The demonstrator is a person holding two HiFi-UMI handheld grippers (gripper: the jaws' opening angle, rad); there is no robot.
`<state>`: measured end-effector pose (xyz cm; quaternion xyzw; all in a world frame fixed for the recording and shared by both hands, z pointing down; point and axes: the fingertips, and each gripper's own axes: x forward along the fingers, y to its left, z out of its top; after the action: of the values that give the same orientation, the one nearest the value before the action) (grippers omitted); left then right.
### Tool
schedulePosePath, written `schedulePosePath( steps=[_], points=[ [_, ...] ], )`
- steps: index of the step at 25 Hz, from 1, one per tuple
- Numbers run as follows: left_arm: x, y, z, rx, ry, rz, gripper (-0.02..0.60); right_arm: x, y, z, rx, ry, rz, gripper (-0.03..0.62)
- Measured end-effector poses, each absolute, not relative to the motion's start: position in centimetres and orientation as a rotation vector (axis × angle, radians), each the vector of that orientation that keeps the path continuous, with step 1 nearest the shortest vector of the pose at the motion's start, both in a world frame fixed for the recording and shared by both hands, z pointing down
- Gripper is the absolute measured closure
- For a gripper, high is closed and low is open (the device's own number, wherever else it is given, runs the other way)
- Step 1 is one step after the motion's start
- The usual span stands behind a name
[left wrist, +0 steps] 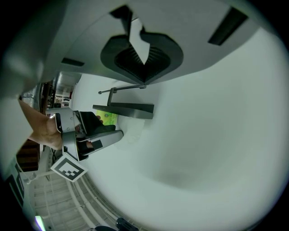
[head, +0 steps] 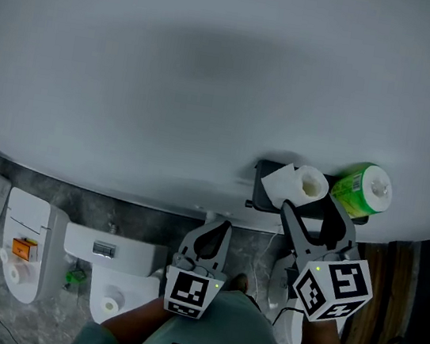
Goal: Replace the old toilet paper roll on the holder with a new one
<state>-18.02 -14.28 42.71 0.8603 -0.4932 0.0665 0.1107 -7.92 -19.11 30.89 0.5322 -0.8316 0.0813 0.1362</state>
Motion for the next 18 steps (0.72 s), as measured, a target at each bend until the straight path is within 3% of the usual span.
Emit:
schedulePosePath(
  steps=[16,18],
  points=[
    [-15.6,-13.3,42.7,2.600,-1.325,0.225,0.577,-6.4,-14.8,29.5,1.693,-2.468,0.119,0.299],
    [-15.0,-12.9,42.0,2.600,-1.352,0.221,0.577,-5.9,-13.9,29.7,1.677,-2.495,0.114,0.327]
  ],
)
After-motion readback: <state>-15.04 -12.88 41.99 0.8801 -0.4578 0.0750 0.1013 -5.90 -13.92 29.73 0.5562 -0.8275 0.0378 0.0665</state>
